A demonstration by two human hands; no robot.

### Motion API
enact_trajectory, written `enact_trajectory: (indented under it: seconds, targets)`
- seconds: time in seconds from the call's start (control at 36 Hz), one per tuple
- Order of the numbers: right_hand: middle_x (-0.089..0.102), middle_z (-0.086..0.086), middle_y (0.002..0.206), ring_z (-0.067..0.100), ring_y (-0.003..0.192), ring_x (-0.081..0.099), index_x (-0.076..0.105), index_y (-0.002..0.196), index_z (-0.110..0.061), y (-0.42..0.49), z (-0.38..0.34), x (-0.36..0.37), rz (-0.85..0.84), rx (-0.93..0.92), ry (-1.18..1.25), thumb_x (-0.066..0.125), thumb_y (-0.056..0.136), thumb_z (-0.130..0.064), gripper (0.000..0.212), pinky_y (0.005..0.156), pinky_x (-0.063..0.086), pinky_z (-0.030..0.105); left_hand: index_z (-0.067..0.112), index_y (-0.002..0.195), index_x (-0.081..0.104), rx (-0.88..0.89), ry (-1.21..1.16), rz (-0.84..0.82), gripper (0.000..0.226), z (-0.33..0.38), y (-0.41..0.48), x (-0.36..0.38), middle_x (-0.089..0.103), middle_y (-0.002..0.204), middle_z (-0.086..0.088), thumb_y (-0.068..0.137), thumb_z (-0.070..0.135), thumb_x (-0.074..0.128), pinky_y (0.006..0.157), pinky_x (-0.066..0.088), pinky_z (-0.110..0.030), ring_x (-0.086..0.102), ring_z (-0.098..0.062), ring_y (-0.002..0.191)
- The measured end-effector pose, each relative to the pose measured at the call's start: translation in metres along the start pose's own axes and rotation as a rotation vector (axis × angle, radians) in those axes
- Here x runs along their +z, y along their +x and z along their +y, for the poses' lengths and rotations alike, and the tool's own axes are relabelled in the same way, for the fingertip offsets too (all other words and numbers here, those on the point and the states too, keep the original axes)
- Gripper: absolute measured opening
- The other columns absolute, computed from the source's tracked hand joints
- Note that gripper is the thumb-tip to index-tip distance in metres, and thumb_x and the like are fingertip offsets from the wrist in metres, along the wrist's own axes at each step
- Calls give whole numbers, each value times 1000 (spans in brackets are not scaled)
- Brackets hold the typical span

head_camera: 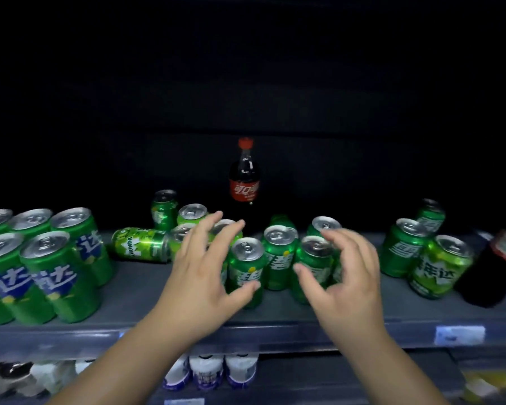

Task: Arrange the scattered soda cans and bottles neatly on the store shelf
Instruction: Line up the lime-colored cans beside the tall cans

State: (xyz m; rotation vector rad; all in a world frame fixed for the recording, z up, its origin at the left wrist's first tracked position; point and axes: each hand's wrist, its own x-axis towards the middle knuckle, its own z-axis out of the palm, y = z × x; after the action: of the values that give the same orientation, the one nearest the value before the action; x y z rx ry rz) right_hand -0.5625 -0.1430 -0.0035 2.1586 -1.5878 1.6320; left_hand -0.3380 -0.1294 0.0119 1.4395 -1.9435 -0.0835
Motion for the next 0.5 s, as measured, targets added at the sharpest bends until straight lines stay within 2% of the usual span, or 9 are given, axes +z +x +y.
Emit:
enact_trajectory:
  seconds: [0.06,0.11,0.17,0.22,0.28,0.33,0.39,0.44,0.5]
  targets:
    - [45,-12,129,12,125,39,54,129,-20,3,14,-9,22,57,-68,81,77,-36,60,106,32,28,40,145,31,67,50,-34,81,11,16,5,26,152,7,73,65,61,111,33,-40,28,-18,140]
    - [42,-5,139,17,133,35,47,136,-23,2,31,-16,-54,186,-95,84,74,-39,74,108,30,32,38,144,33,130,118,-90,82,26,35,8,31,150,4,72,65,60,110,36,-42,34,-21,137]
    - [35,-6,147,15,137,31,37,144,-29,0,45,-20,-164,313,-88,85,72,-43,88,110,31,33,39,147,29,166,195,-210,85,41,56,13,29,152,2,74,64,64,111,34,-42,31,-23,139]
    - [33,-10,146,10,134,33,30,148,-32,-4,54,-21,-232,396,-32,85,74,-38,93,107,33,29,40,149,23,189,284,-334,90,52,76,20,23,156,0,74,63,67,112,33,-43,24,-25,142]
    - [36,-15,140,-3,124,34,32,148,-33,-8,61,-20,-258,405,6,84,78,-28,87,102,33,22,42,150,18,207,369,-442,96,60,91,30,21,159,-2,72,65,69,112,33,-47,24,-28,143]
    - [39,-18,135,-12,115,33,34,146,-34,-10,67,-21,-251,390,1,83,79,-23,84,100,34,20,43,150,15,197,424,-551,103,65,99,42,20,161,-3,68,67,71,114,27,-53,24,-29,144]
    - [41,-18,133,-9,115,36,31,147,-34,-10,70,-23,-246,423,18,83,79,-23,87,96,34,19,42,150,12,171,468,-647,106,69,98,53,23,160,-2,66,69,71,117,14,-61,23,-30,145]
    - [42,-19,131,-3,114,40,25,149,-34,-10,76,-29,-234,461,41,84,78,-25,93,93,34,19,39,149,18,200,505,-641,100,75,94,63,42,149,2,68,70,68,116,1,-64,28,-28,142]
    - [42,-18,130,3,115,44,22,149,-33,-11,84,-37,-219,482,49,84,77,-27,95,92,36,22,35,141,33,243,499,-561,87,79,93,69,58,130,8,69,70,66,115,-5,-64,38,-21,134]
